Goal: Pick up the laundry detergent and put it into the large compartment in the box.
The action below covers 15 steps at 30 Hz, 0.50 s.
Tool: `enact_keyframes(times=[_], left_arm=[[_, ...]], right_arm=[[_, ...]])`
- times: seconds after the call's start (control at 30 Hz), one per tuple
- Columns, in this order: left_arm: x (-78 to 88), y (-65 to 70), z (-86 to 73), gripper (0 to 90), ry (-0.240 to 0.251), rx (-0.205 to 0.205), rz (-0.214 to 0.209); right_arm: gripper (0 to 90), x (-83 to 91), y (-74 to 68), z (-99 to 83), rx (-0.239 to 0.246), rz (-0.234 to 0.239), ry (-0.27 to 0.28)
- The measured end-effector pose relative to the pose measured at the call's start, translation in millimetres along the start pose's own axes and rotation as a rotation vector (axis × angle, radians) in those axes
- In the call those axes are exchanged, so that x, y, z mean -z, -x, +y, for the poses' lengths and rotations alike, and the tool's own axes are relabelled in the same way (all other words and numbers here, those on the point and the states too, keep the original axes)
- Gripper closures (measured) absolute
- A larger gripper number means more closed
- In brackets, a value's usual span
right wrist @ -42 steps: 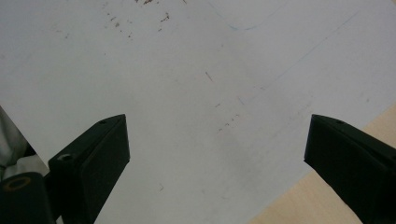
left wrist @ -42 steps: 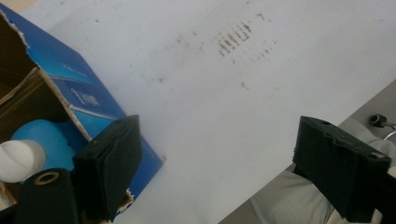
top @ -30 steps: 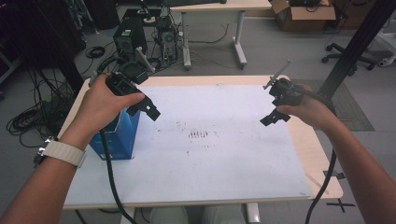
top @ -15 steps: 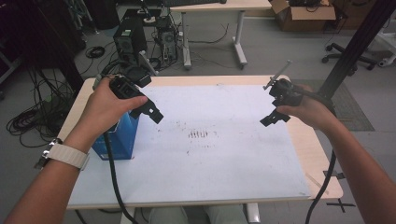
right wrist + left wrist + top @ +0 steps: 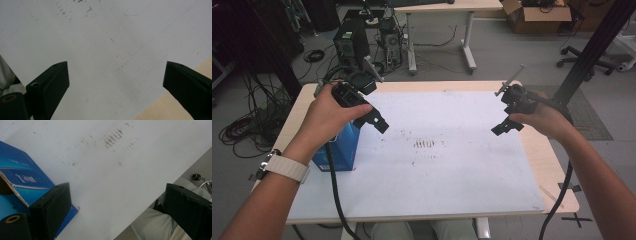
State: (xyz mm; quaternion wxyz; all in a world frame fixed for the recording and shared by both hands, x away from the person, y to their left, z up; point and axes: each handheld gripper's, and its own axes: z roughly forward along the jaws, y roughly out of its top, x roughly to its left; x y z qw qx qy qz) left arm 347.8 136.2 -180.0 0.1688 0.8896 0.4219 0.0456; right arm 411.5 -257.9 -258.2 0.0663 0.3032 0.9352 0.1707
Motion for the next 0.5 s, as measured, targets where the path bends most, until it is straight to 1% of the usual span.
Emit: enact_keyframes(times=[0.5], left_arm=[[0.6,-0.8,-2.4,8.7,0.004,0.004,0.002]], right_arm=[[6.7,0.3,-0.9,1.1,0.003,-0.001,-0.001]])
